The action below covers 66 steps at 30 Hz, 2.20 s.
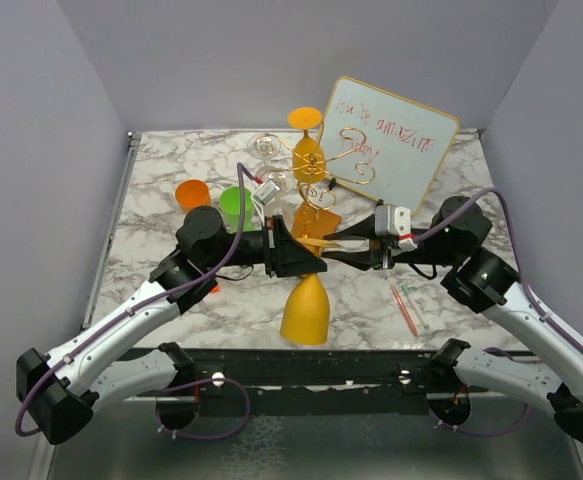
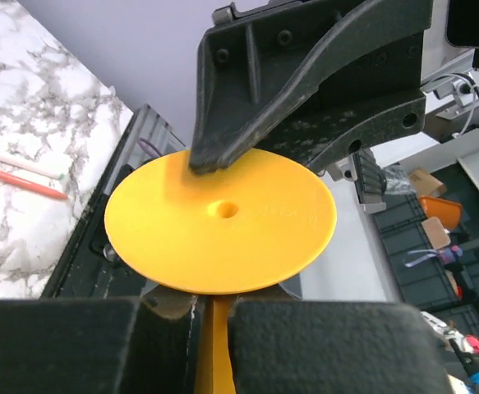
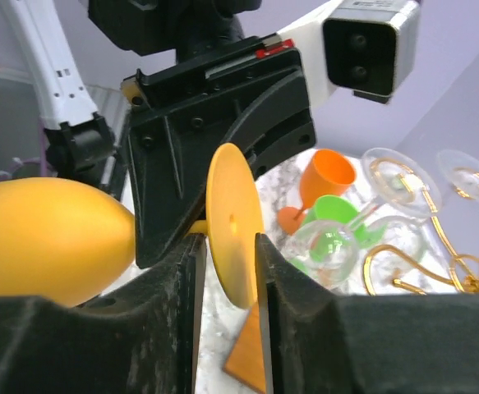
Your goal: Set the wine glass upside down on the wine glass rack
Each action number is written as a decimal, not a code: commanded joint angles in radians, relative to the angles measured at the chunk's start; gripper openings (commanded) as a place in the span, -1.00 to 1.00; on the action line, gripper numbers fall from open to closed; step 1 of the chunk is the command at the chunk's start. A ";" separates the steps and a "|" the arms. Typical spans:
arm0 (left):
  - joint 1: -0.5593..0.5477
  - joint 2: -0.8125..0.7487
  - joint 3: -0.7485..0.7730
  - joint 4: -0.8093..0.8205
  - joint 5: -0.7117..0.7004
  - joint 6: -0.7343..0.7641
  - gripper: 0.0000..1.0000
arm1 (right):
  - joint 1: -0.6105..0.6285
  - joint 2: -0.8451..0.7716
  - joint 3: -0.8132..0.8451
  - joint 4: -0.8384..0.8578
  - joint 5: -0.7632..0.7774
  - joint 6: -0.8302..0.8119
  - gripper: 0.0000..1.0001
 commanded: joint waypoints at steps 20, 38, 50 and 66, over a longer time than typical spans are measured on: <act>-0.005 -0.190 0.035 -0.107 -0.205 0.936 -1.00 | 0.000 -0.064 0.151 -0.079 0.428 0.968 0.54; -0.005 -0.233 -0.020 -0.077 -0.175 1.014 -1.00 | 0.000 0.151 0.134 0.068 0.201 1.301 -0.10; -0.004 -0.216 -0.035 -0.079 -0.231 1.000 -0.64 | 0.000 0.158 0.091 0.114 0.163 1.342 -0.97; -0.005 -0.320 -0.098 -0.182 -0.296 0.979 0.77 | 0.000 0.052 0.143 -0.408 0.496 1.073 -0.99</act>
